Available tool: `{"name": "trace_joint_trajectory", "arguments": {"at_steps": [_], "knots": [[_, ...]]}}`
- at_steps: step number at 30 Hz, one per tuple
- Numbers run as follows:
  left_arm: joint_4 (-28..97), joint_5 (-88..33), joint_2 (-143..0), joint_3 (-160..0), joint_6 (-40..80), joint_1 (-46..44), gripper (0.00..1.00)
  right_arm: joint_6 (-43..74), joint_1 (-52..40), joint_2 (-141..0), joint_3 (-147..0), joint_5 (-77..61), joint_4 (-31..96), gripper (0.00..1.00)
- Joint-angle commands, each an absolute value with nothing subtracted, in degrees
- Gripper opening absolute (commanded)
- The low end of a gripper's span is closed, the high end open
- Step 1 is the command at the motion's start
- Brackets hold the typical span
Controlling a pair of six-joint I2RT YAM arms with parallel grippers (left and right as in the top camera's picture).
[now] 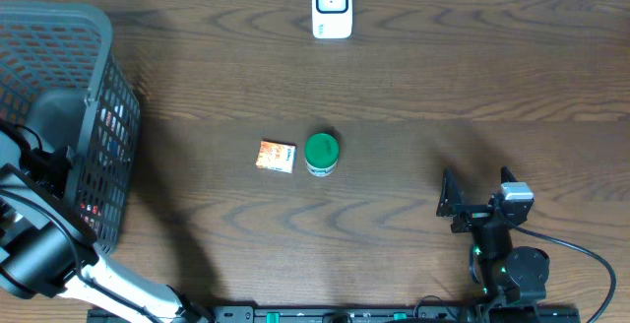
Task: Scan the item barcode
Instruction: 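Grasp the red 'TOP' candy bar with the left gripper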
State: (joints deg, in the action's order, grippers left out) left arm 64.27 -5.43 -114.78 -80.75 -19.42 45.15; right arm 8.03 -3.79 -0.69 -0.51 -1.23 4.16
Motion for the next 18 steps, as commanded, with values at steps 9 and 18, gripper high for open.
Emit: {"name": "trace_joint_trajectory", "arguments": {"at_steps": [9,18], "knots": [[64.12,-7.31,-115.70,-82.50,-18.74,45.04,0.19,7.20,-4.34,-0.38,-0.30,-0.71,4.25,0.99],[72.90,-7.31,-114.04,-96.44,-14.68,45.04,0.19,7.20,-4.34,-0.38,-0.30,-0.71,4.27,0.99]]}}
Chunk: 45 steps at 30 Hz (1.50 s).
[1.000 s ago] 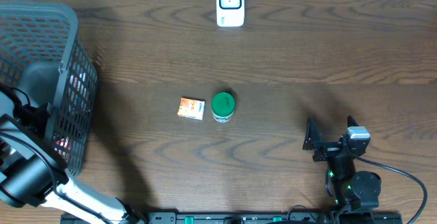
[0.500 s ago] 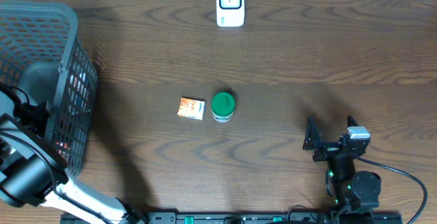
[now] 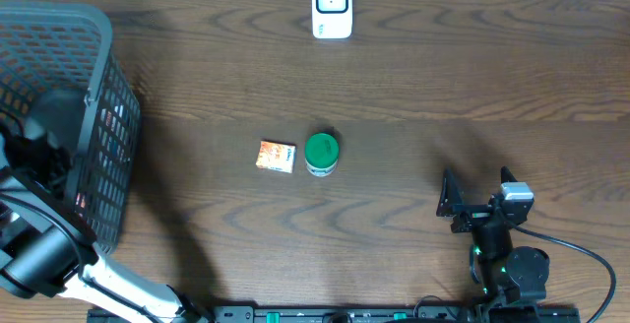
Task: Scan the item barcode
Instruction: 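Grasp the red 'TOP' candy bar with the left gripper, then carry the candy bar out and release it right of the bottle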
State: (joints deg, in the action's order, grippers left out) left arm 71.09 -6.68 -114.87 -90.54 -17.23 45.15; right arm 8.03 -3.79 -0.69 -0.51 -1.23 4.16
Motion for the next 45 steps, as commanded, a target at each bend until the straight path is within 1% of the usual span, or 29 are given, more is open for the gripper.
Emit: {"name": "trace_joint_trajectory", "arguments": {"at_steps": [1,4,8,11,12,13,17,20,22,26,30,31,35,37,41,45], "knots": [[74.04,-7.31,-113.67,-98.61,-13.87,45.04,0.19,7.20,-4.34,-0.38,-0.30,-0.71,4.25,0.99],[77.45,-9.58,-112.49,-105.38,-11.27,45.04,0.19,7.20,-4.34,-0.38,-0.30,-0.71,4.27,0.99],[80.77,-19.40,-110.10,-113.62,-8.91,45.04,0.19,7.20,-4.34,-0.38,-0.30,-0.71,4.27,0.99],[80.68,-31.92,-106.78,-117.10,-6.48,45.04,0.19,7.20,-4.34,-0.38,-0.30,-0.71,4.25,0.99],[80.42,-36.64,-105.54,-117.84,-6.50,45.04,0.18,7.20,-4.34,-0.38,-0.30,-0.71,4.25,0.99],[80.12,-41.47,-104.18,-118.45,-6.50,45.04,0.21,7.20,-4.34,-0.38,-0.30,-0.71,4.27,0.99],[78.76,-58.74,-97.82,-118.83,-6.55,45.04,0.21,7.20,-4.34,-0.38,-0.30,-0.71,4.27,0.99],[78.56,-65.21,-92.38,-118.80,-6.55,44.97,0.21,7.20,-4.34,-0.38,-0.30,-0.71,4.27,0.99],[78.76,-66.78,-88.99,-118.80,-6.55,44.10,0.21,7.20,-4.34,-0.38,-0.30,-0.71,4.27,0.99],[80.25,-66.85,-82.96,-118.78,-6.61,37.98,0.21,7.20,-4.34,-0.38,-0.30,-0.71,4.25,0.99],[80.97,-65.06,-79.22,-118.63,-7.40,26.52,0.21,7.20,-4.34,-0.38,-0.30,-0.71,4.25,0.99],[80.97,-62.83,-78.72,-118.63,-7.42,23.00,0.21,7.20,-4.34,-0.38,-0.30,-0.71,4.27,0.99],[82.46,-45.32,-78.28,-118.08,-7.35,5.74,0.21,7.20,-4.34,-0.38,-0.30,-0.71,4.25,0.99],[82.70,-39.92,-78.50,-116.44,-6.46,-1.28,0.21,7.20,-4.34,-0.38,-0.30,-0.71,4.27,0.99],[81.08,-34.79,-79.90,-111.26,-4.78,-13.43,0.21,7.20,-4.34,-0.38,-0.30,-0.71,4.25,0.99],[75.48,-33.34,-82.37,-105.06,-4.78,-21.89,0.21,7.20,-4.34,-0.38,-0.30,-0.71,4.27,0.99]]}}
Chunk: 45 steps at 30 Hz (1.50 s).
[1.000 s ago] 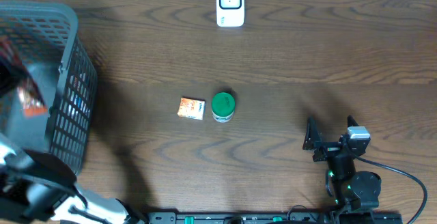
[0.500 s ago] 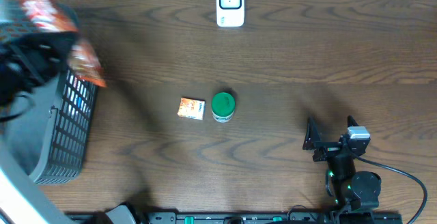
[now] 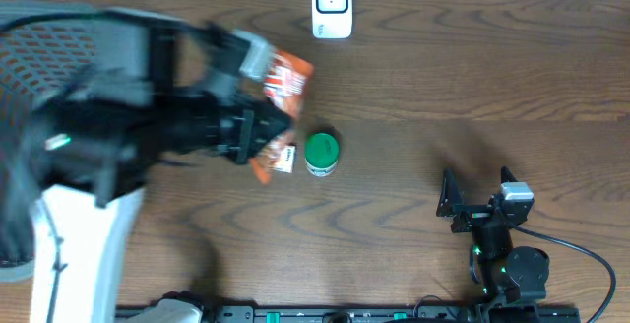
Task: Scan the item barcode
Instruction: 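Carry the candy bar out and release it right of the bottle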
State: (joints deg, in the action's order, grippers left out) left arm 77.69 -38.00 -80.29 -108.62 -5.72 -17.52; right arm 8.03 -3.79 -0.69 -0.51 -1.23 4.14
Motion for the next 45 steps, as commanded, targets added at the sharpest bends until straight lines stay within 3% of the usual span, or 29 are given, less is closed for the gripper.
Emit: {"name": "trace_joint_trajectory", "arguments": {"at_steps": [1,9,20,22,26,28,31,40,41,45], "knots": [[73.71,-33.36,-83.22,-103.63,-4.78,-23.49,0.21,7.20,-4.34,-0.38,-0.30,-0.71,4.27,0.99],[62.72,-33.58,-93.54,-96.53,-4.16,-31.51,0.21,7.20,-4.34,-0.38,-0.30,-0.71,4.27,0.99],[55.66,-41.21,-110.32,-96.40,-4.16,-34.81,0.27,7.20,-4.34,-0.38,-0.30,-0.71,4.27,0.99],[54.74,-41.82,-112.40,-96.38,-4.19,-35.22,0.42,7.20,-4.34,-0.38,-0.30,-0.71,4.27,0.99],[53.95,-41.78,-115.15,-96.36,-5.08,-36.77,0.57,7.20,-4.34,-0.38,-0.30,-0.71,4.25,0.99],[53.82,-41.08,-115.66,-96.36,-5.91,-37.54,0.81,7.20,-4.34,-0.38,-0.30,-0.71,4.25,0.99],[53.93,-40.27,-114.87,-96.47,-5.91,-37.74,0.89,7.20,-4.34,-0.38,-0.30,-0.71,4.25,0.99],[54.35,-44.51,-95.26,-98.98,-5.96,-33.74,0.90,7.20,-4.34,-0.38,-0.30,-0.71,4.27,0.99],[54.70,-41.80,-91.68,-98.98,-6.76,-33.15,0.96,7.20,-4.34,-0.38,-0.30,-0.71,4.27,0.99],[55.57,-23.62,-79.57,-99.04,-5.41,-28.40,0.98,7.20,-4.34,-0.38,-0.30,-0.71,4.25,0.99]]}}
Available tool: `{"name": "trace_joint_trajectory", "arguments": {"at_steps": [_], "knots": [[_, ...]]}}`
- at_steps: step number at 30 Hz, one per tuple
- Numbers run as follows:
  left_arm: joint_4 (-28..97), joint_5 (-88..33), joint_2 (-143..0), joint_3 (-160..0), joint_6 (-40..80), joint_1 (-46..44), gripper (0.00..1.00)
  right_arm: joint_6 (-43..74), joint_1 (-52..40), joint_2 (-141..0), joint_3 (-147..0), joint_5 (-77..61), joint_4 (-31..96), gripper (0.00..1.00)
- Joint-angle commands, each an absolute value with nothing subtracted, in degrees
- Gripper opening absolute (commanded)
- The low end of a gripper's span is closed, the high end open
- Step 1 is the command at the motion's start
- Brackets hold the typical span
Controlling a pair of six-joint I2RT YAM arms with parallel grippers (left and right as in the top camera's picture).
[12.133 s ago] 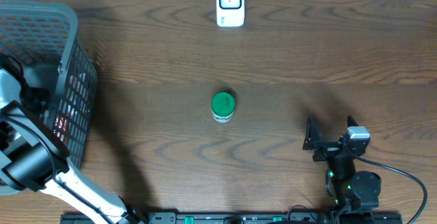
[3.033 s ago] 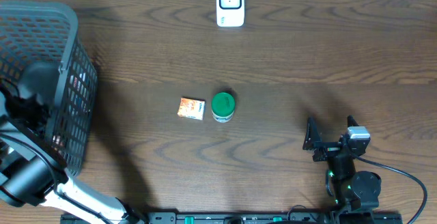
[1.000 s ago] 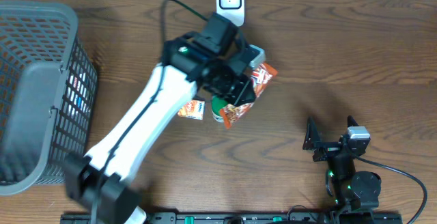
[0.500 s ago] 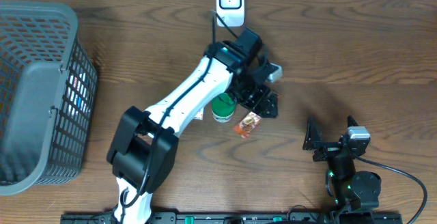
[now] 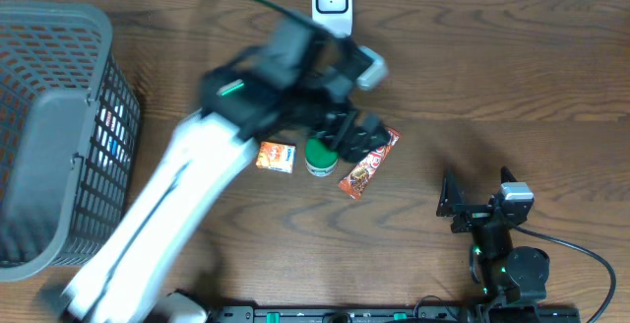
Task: Scan the item barcode
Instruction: 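Carry the candy bar out and release it right of the bottle, then move the left gripper into the basket toward the white toothpaste box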
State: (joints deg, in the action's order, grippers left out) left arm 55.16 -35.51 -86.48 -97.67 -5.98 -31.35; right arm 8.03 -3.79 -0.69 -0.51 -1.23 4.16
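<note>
My left arm reaches from the lower left to the table's middle. Its gripper (image 5: 362, 141) is shut on the upper end of an orange-red snack packet (image 5: 366, 165), which slants down to the right of a green-lidded jar (image 5: 321, 154). The white barcode scanner (image 5: 332, 6) stands at the far edge, behind the arm. The packet's barcode does not show. My right gripper (image 5: 451, 203) rests open at the lower right, away from everything.
A grey mesh basket (image 5: 59, 116) with more packaged items fills the left side. A small orange box (image 5: 277, 156) lies just left of the jar, close beside the left arm.
My left gripper has moved right with the snack packet, from left of the jar and above the orange box to right of the jar. The right arm has not moved.
My left arm was down in the basket at the first two moments. Then it was over the table's middle, holding an orange-red packet above the small box. Now the packet is held right of the jar, in front of the scanner. The right arm stayed parked.
</note>
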Motion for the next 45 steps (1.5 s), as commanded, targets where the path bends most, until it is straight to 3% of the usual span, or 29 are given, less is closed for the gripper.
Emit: {"name": "trace_joint_trajectory", "arguments": {"at_steps": [1,7,14,19,25,34,45], "knots": [[55.64,-19.77,-76.84,-99.35,-3.53,-26.22,0.98,7.20,-4.34,-0.38,-0.30,-0.71,4.25,0.99],[56.01,-6.13,-63.86,-101.32,10.76,-4.25,0.98,7.20,-4.34,-0.38,-0.30,-0.71,4.27,0.99],[58.63,-13.93,-63.64,-101.30,19.09,24.29,0.98,7.20,-4.34,-0.38,-0.30,-0.71,4.25,0.99],[60.18,-17.15,-70.63,-101.30,19.84,35.27,0.98,7.20,-4.34,-0.38,-0.30,-0.71,4.25,0.99],[61.30,-17.39,-80.01,-101.27,19.31,41.08,0.98,7.20,-4.34,-0.38,-0.30,-0.71,4.25,0.99],[63.53,-15.55,-94.35,-100.57,19.07,41.56,0.98,7.20,-4.34,-0.38,-0.30,-0.71,4.25,0.99],[65.10,-17.76,-110.89,-100.22,-7.16,41.39,0.98,7.20,-4.34,-0.38,-0.30,-0.71,4.27,0.99]]}}
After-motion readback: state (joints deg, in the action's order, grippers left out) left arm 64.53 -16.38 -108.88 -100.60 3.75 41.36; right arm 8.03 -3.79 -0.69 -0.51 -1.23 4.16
